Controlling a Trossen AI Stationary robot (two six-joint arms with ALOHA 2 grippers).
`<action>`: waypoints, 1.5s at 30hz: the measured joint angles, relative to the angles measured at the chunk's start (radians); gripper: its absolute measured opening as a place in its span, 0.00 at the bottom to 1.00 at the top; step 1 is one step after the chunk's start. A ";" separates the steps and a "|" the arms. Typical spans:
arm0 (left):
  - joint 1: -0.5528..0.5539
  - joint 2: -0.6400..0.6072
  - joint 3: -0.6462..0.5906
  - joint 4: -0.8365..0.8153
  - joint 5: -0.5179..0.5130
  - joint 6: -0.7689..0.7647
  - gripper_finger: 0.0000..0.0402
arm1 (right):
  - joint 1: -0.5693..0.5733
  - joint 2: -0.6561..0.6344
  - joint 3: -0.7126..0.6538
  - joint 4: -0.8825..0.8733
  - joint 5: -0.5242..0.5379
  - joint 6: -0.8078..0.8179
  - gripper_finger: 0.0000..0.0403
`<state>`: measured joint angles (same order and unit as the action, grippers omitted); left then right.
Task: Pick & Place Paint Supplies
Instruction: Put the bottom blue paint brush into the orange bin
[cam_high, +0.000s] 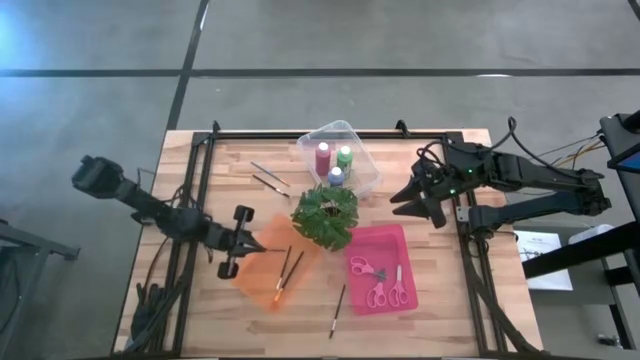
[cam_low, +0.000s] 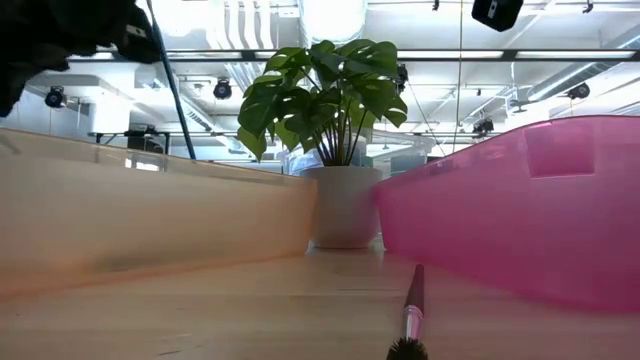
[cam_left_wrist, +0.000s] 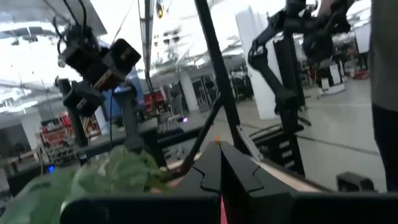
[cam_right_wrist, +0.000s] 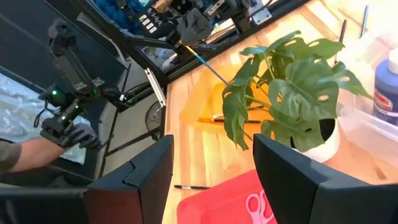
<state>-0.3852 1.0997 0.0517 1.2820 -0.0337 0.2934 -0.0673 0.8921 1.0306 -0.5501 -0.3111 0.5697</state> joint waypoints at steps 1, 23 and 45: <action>0.023 0.011 0.000 -0.001 0.020 -0.010 0.00 | 0.000 0.000 -0.004 0.000 0.000 0.001 0.53; 0.250 0.370 -0.005 0.214 0.249 -0.054 0.03 | 0.000 0.000 -0.032 -0.031 0.023 0.033 0.53; 0.211 0.428 0.008 0.172 0.237 -0.457 0.12 | 0.000 0.000 -0.032 -0.039 0.023 0.030 0.53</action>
<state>-0.1743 1.5276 0.0601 1.4535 0.2035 -0.1639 -0.0677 0.8917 0.9981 -0.5893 -0.2878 0.5993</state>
